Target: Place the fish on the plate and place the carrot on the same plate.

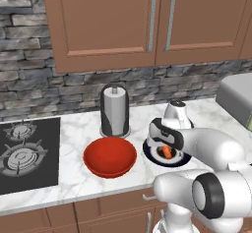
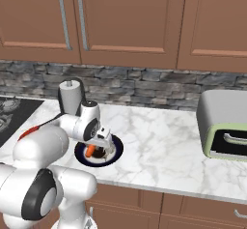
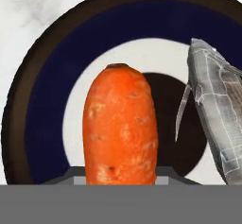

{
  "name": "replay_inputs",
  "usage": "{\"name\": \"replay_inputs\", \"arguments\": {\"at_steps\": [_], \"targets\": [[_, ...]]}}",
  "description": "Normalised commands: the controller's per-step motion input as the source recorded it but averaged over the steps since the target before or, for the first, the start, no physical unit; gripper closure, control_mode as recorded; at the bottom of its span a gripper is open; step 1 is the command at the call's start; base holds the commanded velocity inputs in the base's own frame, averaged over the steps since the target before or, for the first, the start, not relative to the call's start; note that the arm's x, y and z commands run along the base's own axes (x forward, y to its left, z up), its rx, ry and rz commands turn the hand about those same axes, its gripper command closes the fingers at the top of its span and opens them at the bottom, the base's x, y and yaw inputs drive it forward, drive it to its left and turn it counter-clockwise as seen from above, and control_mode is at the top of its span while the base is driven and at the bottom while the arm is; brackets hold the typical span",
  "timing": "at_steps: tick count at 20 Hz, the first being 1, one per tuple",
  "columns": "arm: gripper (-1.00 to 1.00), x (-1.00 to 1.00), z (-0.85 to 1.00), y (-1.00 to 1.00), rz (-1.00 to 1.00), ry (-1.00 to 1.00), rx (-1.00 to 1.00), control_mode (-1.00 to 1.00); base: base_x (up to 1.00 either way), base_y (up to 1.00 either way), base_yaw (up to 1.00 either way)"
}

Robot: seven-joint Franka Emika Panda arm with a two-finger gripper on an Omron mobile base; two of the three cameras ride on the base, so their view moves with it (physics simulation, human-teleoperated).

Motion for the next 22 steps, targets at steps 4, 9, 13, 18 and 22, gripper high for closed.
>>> {"name": "replay_inputs", "arguments": {"at_steps": [4, 9, 13, 18, 22], "targets": [[1.0, 0.19, -0.02, 0.0, 0.0, 0.0, 0.0, -1.0, 0.0, 0.0, 0.0], [1.0, 0.21, -0.14, 0.0, 0.0, 0.0, 0.0, -1.0, 0.0, 0.0, 0.0], [1.0, 0.19, -0.13, 0.0, 0.0, 0.0, 0.0, -1.0, 0.0, 0.0, 0.0], [-1.0, 0.14, -0.03, 0.0, 0.0, 0.0, 0.0, -1.0, 0.0, 0.0, 0.0], [-1.0, 0.0, 0.0, 0.0, 0.0, 0.0, 0.0, -1.0, 0.0, 0.0, 0.0]]}}
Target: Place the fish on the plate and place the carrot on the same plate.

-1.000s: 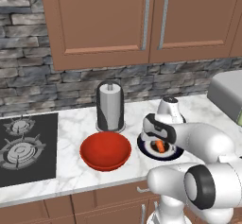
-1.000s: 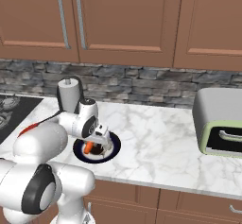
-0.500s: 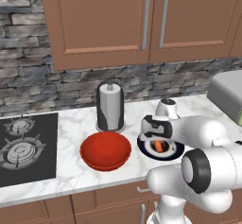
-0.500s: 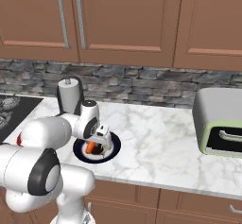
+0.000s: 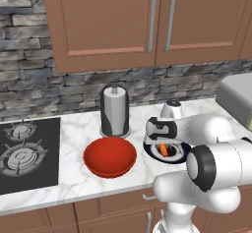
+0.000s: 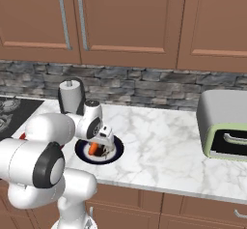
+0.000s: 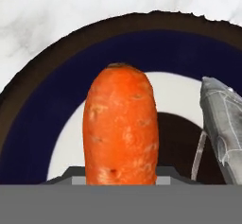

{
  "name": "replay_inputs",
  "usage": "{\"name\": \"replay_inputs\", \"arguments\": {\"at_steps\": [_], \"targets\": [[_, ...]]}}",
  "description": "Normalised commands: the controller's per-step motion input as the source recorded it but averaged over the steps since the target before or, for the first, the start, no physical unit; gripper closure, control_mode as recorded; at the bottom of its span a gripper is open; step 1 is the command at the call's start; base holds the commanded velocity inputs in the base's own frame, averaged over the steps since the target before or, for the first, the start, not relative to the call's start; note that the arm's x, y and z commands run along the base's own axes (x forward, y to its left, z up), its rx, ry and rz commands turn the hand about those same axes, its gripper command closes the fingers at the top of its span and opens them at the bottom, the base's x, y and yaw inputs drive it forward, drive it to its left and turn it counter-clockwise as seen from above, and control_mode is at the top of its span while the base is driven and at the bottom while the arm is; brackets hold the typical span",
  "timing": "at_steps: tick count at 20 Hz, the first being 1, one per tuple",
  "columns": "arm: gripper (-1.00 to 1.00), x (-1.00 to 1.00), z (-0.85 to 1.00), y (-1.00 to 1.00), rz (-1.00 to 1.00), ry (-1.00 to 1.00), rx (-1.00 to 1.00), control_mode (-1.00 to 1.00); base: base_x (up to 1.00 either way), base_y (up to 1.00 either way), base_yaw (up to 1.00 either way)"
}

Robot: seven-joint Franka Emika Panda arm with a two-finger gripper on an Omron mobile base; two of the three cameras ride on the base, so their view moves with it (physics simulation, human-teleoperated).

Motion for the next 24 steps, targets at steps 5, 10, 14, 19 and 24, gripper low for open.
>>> {"name": "replay_inputs", "arguments": {"at_steps": [5, 10, 14, 19, 24], "targets": [[-1.0, 0.0, 0.0, 0.0, 0.0, 0.0, 0.0, -1.0, 0.0, 0.0, 0.0], [-1.0, -0.01, 0.32, 0.0, 0.0, 0.0, 0.0, -1.0, 0.0, 0.0, 0.0], [-1.0, -0.17, 0.74, -0.01, 0.0, 0.0, 0.0, -1.0, 0.0, 0.0, 0.0], [-1.0, -0.51, 0.69, -0.06, 0.0, 0.0, 0.0, -1.0, 0.0, 0.0, 0.0], [-1.0, -0.81, 0.58, -0.1, 0.0, 0.0, 0.0, -1.0, 0.0, 0.0, 0.0]]}}
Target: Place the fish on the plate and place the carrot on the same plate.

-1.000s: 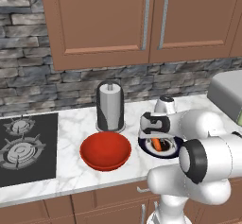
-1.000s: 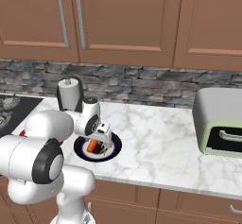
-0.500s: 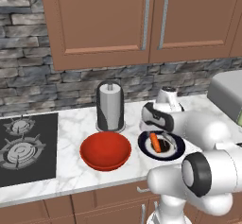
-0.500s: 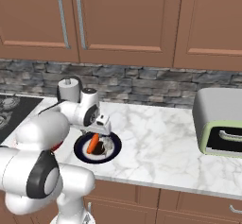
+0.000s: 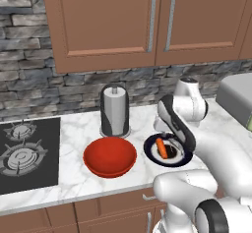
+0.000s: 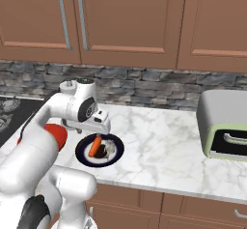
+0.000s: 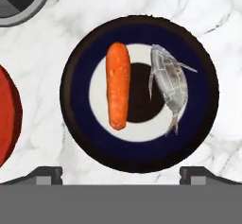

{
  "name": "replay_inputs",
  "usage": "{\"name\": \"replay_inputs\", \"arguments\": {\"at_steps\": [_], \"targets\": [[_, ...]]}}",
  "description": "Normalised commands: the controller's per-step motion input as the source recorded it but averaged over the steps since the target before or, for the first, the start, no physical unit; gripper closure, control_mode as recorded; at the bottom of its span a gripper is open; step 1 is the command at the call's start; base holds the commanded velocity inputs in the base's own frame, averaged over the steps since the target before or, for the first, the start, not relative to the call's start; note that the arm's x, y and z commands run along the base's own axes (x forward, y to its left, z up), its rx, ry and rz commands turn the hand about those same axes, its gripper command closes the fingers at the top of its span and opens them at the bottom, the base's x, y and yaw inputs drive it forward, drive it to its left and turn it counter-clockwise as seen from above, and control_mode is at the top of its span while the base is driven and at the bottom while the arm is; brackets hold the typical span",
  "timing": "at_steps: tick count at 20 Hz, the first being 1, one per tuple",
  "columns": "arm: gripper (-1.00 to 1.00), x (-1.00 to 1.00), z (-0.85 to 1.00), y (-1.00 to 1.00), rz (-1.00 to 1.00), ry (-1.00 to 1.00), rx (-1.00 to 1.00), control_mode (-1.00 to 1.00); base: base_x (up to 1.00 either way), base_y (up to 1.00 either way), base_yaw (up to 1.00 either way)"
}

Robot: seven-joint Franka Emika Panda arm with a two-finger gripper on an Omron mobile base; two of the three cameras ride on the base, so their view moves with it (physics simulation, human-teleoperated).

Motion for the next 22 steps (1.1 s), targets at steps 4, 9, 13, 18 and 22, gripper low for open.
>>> {"name": "replay_inputs", "arguments": {"at_steps": [4, 9, 13, 18, 22], "targets": [[-1.0, -0.89, 0.59, -0.06, 0.0, 0.0, 0.0, -1.0, 0.0, 0.0, 0.0], [-1.0, -0.84, 0.69, 0.01, 0.0, 0.0, 0.0, -1.0, 0.0, 0.0, 0.0], [-1.0, -0.66, 0.67, 0.17, 0.0, 0.01, -0.02, -1.0, 0.0, 0.0, 0.0], [-1.0, -0.65, 0.56, 0.09, 0.0, 0.0, 0.0, -1.0, 0.0, 0.0, 0.0], [-1.0, -0.42, 0.13, 0.25, 0.0, 0.03, -0.02, -1.0, 0.0, 0.0, 0.0]]}}
